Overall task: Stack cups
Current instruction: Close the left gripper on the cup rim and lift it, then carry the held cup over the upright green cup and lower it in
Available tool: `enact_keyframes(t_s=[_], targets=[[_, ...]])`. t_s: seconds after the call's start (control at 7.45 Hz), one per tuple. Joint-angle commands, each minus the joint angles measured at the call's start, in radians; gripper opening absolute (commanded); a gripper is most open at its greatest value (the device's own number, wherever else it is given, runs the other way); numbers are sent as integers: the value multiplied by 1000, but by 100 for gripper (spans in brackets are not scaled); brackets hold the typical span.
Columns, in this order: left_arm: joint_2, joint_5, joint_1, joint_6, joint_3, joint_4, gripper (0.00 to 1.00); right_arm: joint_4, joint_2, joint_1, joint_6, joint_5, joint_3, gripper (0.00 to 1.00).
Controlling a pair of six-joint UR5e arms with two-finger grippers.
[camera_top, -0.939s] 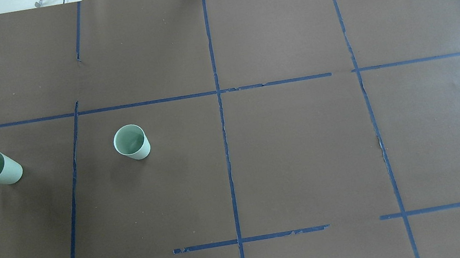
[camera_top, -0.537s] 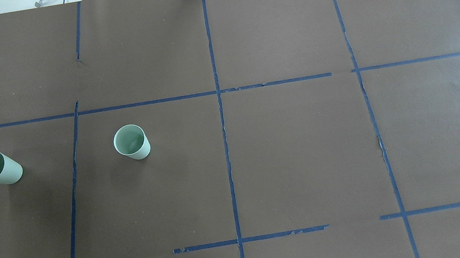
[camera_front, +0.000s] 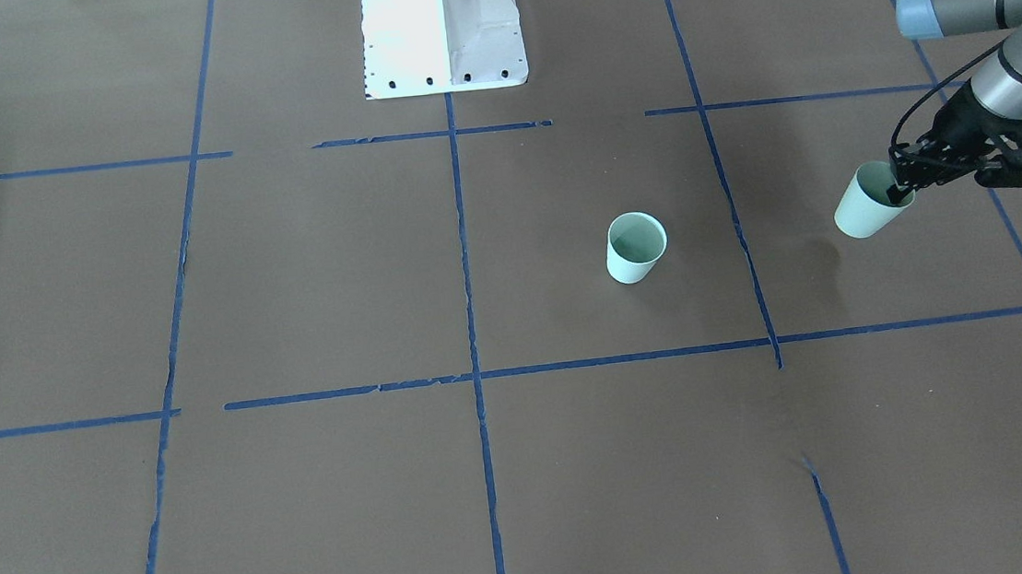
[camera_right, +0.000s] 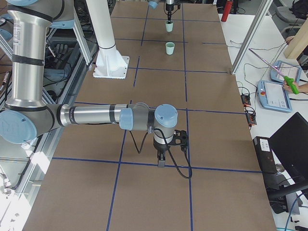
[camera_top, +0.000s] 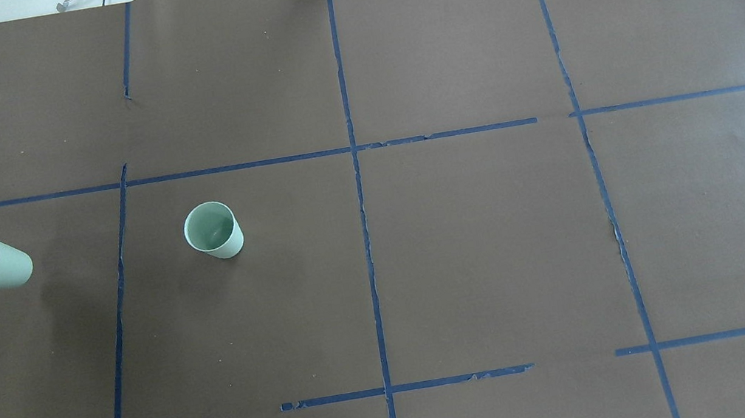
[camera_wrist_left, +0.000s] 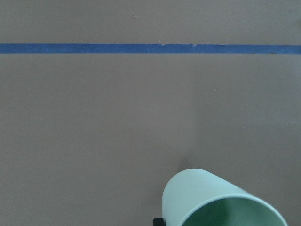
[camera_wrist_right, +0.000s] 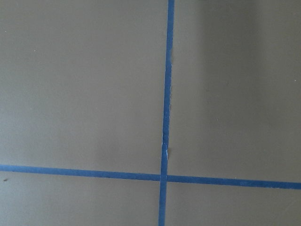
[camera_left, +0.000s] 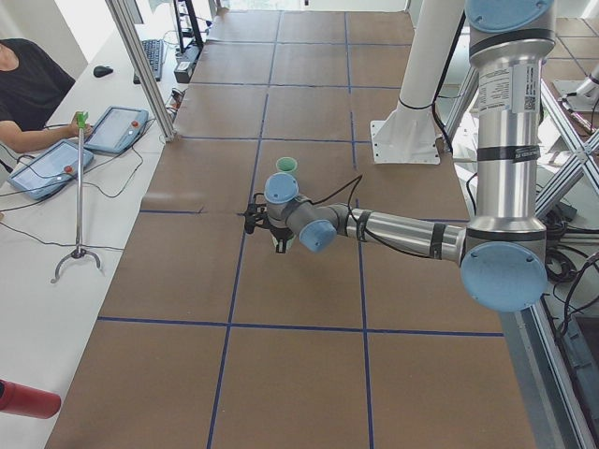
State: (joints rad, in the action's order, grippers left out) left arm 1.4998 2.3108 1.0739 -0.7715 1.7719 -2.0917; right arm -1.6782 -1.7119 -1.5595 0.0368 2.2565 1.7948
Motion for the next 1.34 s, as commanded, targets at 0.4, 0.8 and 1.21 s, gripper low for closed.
enact_keyframes(t_s=[0.4, 0.8, 1.21], targets=[[182, 70, 154, 18, 327, 628, 0, 0, 0, -1, 0, 0, 0, 100], [425, 55, 36, -151, 324, 857, 0, 0, 0, 1, 0, 0, 0, 100], [522, -17, -162, -366, 237, 764, 0, 0, 0, -1, 0, 0, 0, 100]])
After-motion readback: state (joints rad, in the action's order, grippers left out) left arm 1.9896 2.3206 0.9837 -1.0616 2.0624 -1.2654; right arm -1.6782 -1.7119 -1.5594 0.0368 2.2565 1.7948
